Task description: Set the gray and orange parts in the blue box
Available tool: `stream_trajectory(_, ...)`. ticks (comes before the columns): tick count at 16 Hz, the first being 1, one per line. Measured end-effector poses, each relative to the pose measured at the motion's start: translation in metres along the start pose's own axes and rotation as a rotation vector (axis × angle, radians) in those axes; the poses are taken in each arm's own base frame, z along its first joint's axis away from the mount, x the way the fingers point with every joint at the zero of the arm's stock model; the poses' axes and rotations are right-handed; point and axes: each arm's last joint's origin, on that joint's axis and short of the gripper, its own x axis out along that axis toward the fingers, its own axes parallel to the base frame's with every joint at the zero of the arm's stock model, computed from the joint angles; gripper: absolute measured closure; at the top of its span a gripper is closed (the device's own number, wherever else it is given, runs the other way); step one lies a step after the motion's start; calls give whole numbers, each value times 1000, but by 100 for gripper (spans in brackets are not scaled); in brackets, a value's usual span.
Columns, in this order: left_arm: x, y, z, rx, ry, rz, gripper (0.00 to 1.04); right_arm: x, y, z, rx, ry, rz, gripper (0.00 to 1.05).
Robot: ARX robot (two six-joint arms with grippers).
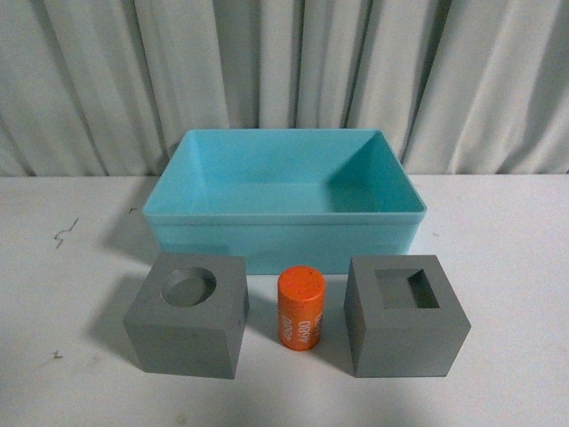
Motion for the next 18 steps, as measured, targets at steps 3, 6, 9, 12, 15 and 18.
stream_trajectory(3, 0, 0, 0, 0, 0, 0, 7, 0, 0, 0, 0, 0, 0, 6)
stream_trajectory(6, 0, 0, 0, 0, 0, 0, 7, 0, 0, 0, 0, 0, 0, 6)
stream_trajectory(9, 0, 0, 0, 0, 0, 0, 7, 0, 0, 0, 0, 0, 0, 6)
stream_trajectory(12, 0, 0, 0, 0, 0, 0, 7, 0, 0, 0, 0, 0, 0, 6)
stream_trajectory(15, 0, 0, 0, 0, 0, 0, 7, 0, 0, 0, 0, 0, 0, 6)
stream_trajectory(18, 0, 0, 0, 0, 0, 0, 7, 0, 0, 0, 0, 0, 0, 6)
